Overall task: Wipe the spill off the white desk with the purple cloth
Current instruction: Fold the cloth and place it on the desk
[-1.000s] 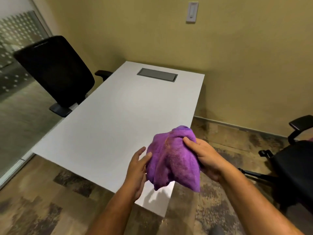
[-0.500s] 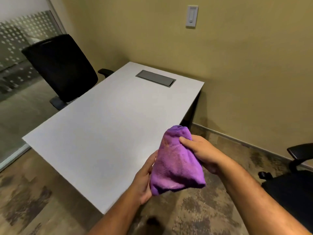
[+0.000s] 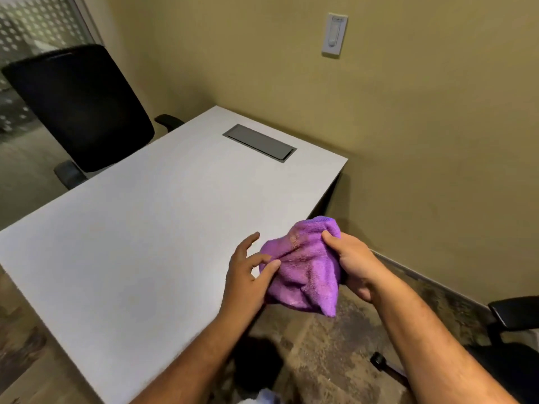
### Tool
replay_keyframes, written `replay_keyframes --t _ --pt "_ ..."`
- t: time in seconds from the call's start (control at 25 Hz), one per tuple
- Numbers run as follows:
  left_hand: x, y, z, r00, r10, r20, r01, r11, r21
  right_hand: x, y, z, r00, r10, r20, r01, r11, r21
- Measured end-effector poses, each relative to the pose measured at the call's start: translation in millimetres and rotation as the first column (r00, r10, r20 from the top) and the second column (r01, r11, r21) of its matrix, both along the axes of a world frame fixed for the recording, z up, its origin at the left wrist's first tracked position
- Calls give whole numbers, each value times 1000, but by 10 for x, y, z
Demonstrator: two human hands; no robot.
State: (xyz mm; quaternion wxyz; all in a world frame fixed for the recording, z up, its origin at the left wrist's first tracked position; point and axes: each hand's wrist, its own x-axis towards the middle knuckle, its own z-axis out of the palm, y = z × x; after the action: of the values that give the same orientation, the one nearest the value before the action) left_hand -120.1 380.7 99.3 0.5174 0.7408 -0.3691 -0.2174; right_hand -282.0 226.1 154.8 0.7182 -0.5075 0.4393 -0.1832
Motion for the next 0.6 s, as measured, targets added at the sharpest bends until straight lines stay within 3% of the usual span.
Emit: replay_keyframes --t 0.08,0.12,0.2,0.28,0.32,0.36,0.48,0.6 --pt "153 -238 31 995 -46 83 56 991 -123 100 -238 41 999 2 -42 -5 996 -87" --pt "203 -358 54 990 -138 38 142 981 -131 150 -372 46 999 1 -43 -6 993 -115" --pt "288 -620 146 933 -268 -241 254 963 -89 257 -615 101 1000 -20 13 21 997 -70" --pt "350 -891 222 742 -156 -652 226 974 23 361 -852 127 992 -52 113 45 997 66" --pt "364 -988 233 642 -117 -757 259 963 70 408 -959 131 985 -66 158 47 991 123" --pt "375 -1075 254 607 -112 -787 303 948 100 452 -1052 129 980 -72 185 43 987 156" --pt "413 -1363 223 621 -139 -771 351 929 115 600 -1359 64 989 -15 150 -9 988 155" --pt "499 -1676 189 495 -111 -862 388 916 105 769 -1757 10 995 103 -5 -103 995 0"
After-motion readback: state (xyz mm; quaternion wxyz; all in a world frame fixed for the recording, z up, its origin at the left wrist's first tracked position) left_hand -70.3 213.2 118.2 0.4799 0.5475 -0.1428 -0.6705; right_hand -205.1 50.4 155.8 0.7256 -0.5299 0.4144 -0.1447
